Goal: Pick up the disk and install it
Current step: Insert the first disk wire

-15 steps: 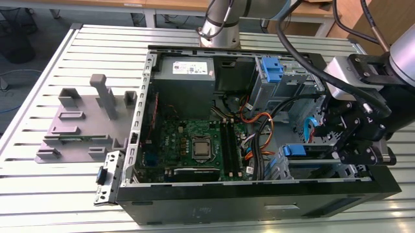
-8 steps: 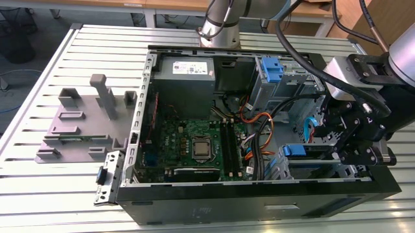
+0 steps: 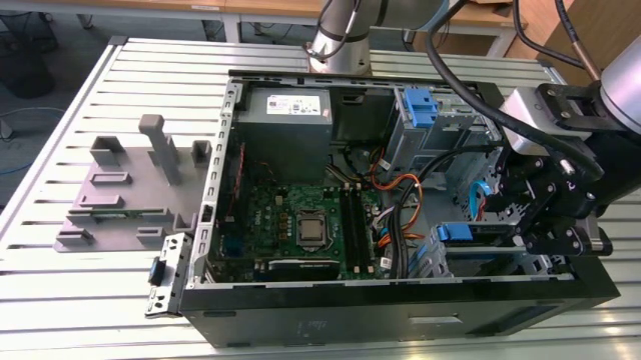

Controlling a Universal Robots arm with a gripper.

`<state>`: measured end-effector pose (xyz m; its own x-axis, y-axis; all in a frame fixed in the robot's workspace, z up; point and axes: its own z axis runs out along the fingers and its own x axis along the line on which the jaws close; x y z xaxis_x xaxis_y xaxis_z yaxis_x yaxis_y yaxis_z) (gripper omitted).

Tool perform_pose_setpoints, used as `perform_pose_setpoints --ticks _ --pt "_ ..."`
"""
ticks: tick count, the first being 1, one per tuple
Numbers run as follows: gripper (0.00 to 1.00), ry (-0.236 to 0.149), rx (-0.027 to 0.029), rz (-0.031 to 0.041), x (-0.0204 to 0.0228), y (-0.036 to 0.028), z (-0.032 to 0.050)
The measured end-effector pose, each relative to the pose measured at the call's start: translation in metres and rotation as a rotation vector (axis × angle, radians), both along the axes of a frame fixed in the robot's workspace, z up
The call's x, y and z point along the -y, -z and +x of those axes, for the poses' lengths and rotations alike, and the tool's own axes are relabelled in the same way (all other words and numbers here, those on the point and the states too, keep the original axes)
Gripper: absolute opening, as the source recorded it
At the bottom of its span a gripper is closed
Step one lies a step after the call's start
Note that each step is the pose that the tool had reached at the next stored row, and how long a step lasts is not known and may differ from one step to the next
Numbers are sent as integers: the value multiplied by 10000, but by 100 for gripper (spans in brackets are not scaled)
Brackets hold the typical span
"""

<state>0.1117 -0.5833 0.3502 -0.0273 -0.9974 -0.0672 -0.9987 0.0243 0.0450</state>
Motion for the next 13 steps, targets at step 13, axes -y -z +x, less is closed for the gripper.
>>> perform_pose_setpoints --ticks 13 --pt "48 0 0 1 0 -152 0"
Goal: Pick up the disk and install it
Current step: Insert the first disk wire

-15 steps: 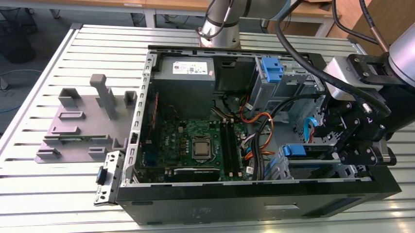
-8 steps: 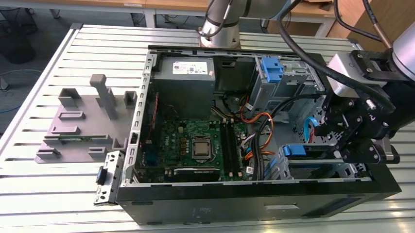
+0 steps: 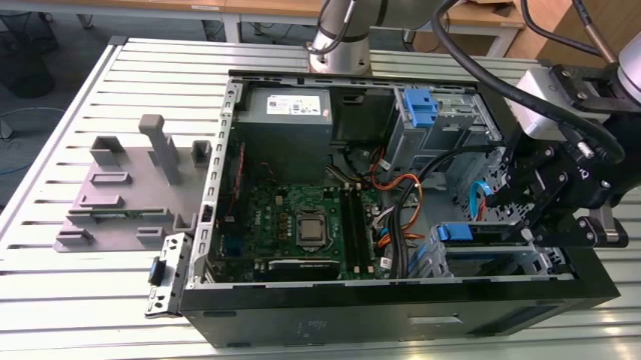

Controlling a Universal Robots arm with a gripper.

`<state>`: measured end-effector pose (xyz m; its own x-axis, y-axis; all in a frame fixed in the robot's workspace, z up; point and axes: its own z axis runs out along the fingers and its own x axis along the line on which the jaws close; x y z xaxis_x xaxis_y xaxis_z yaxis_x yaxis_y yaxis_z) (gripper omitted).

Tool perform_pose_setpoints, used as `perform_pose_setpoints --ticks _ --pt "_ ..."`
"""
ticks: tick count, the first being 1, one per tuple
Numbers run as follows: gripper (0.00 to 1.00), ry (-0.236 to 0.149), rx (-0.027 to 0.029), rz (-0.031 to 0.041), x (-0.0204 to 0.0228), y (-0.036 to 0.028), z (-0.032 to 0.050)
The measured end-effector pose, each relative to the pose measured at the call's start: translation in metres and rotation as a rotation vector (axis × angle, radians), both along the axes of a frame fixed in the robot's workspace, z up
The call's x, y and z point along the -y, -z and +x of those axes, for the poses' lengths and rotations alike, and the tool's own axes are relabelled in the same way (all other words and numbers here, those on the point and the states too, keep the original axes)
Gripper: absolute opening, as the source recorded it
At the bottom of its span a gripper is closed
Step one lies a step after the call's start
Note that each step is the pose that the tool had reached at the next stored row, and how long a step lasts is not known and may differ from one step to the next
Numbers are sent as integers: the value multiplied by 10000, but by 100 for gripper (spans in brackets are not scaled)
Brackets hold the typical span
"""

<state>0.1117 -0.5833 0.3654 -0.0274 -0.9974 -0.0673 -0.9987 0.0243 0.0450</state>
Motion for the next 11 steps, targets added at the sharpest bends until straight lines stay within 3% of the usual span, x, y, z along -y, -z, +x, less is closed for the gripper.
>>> perform_pose_setpoints --ticks 11 --pt "48 -1 0 0 -24 -17 0"
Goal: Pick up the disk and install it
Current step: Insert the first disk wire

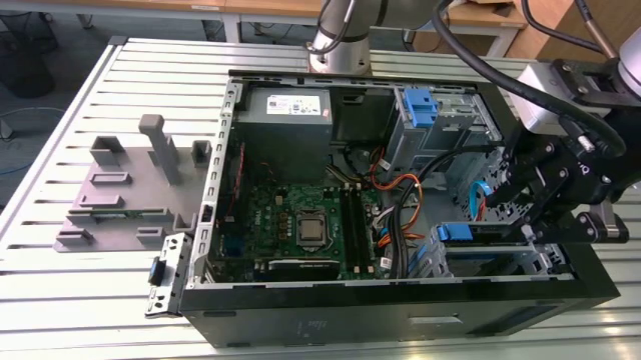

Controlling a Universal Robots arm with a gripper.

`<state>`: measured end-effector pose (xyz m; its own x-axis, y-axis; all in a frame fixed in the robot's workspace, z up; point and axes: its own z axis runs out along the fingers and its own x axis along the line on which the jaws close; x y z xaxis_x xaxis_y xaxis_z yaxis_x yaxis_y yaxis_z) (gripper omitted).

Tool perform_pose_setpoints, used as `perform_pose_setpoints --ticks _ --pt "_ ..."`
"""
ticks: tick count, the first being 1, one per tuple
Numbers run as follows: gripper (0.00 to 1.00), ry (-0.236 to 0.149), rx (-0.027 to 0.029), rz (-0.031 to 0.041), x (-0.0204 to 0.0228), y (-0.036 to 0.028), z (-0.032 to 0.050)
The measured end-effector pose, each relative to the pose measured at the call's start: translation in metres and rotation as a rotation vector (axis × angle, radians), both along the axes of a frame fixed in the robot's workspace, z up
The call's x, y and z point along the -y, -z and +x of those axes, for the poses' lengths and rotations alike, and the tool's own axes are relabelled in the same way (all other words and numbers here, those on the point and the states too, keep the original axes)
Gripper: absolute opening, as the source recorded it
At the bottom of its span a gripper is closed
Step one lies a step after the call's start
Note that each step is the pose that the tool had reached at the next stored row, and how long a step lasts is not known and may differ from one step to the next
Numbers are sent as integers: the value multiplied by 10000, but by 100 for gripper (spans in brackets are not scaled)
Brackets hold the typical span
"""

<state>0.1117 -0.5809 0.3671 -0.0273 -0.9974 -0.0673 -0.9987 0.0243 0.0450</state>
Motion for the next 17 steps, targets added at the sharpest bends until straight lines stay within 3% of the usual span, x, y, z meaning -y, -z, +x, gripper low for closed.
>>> perform_pose_setpoints --ticks 17 --pt "48 1 7 26 -133 17 7"
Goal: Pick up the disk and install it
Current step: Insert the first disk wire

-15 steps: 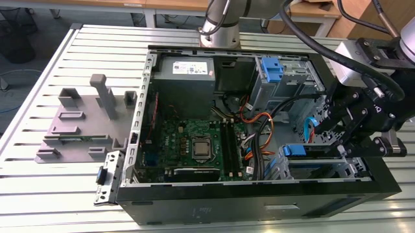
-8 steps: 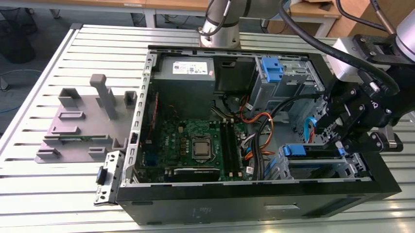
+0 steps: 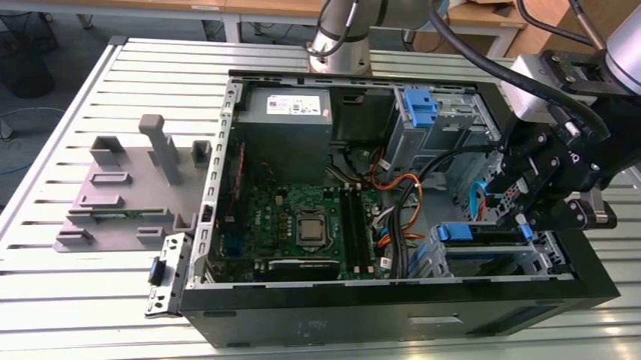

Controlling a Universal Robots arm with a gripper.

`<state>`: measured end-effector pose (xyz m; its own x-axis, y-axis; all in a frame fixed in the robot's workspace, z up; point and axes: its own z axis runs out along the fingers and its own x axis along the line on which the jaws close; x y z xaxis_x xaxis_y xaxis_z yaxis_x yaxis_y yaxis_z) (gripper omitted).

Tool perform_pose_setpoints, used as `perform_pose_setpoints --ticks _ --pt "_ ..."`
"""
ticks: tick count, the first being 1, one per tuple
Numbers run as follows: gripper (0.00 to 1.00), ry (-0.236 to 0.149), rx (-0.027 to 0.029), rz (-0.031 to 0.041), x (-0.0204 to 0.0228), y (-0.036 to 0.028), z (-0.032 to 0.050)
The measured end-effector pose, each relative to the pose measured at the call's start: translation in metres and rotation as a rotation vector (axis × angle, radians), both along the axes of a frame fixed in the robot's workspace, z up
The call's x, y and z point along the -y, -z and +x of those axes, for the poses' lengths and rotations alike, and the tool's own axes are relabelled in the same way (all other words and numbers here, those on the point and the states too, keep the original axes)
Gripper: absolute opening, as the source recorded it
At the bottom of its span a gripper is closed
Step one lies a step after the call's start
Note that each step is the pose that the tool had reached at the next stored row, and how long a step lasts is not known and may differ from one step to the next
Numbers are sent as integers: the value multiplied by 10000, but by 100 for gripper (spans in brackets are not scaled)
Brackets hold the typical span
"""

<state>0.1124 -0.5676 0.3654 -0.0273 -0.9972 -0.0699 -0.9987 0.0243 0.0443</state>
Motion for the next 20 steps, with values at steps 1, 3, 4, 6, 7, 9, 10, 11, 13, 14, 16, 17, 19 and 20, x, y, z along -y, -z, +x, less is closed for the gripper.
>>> perform_pose_setpoints --ticks 1,3,4,6,7,9,10,11,13,14,16,17,19,20 --pt "48 0 0 0 -7 4 4" --pt "48 -1 0 3 -15 19 10" --pt "48 0 0 2 -20 28 13" --pt "48 -1 0 -1 -31 47 22" --pt "48 0 -1 -1 -36 56 27" --pt "48 -1 0 1 -46 71 40" --pt "48 0 0 1 -48 78 48" --pt "48 0 -1 1 -50 85 58" --pt "48 -1 -1 1 -51 102 80" --pt "48 0 0 1 -51 113 85" --pt "48 1 0 1 -51 140 87" --pt "48 1 0 0 -51 151 87" --pt "48 0 0 -3 -52 158 88" --pt "48 0 1 -1 -51 160 83"
